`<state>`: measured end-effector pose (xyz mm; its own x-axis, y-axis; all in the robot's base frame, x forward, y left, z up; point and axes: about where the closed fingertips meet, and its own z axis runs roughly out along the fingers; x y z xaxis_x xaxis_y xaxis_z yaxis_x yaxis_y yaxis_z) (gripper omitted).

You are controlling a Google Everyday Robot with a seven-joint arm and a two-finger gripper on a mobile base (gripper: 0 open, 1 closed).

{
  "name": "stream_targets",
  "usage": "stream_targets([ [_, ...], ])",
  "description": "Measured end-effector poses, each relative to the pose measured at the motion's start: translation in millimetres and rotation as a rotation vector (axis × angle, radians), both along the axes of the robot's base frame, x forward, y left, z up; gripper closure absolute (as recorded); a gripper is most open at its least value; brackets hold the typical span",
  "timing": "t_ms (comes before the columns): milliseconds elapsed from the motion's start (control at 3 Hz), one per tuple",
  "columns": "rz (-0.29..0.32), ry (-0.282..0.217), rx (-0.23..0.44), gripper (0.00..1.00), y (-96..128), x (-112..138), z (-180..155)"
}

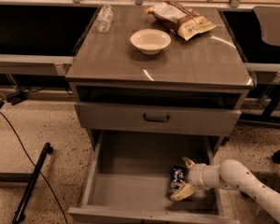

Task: Pick pepsi can from middle drawer and place on counter

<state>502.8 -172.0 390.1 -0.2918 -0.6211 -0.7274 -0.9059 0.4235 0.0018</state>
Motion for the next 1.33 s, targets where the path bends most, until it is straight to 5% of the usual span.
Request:
stream_targets([
  [333, 0.034, -0.021, 0.006, 0.19, 2.0, 2.9, -5.8],
  [1000, 0.068, -0.033, 0.022, 0.73, 1.5, 2.8, -13.6],
  [1333, 0.099, -0.078, 0.100, 0.96, 6.4, -4.3, 5.1],
])
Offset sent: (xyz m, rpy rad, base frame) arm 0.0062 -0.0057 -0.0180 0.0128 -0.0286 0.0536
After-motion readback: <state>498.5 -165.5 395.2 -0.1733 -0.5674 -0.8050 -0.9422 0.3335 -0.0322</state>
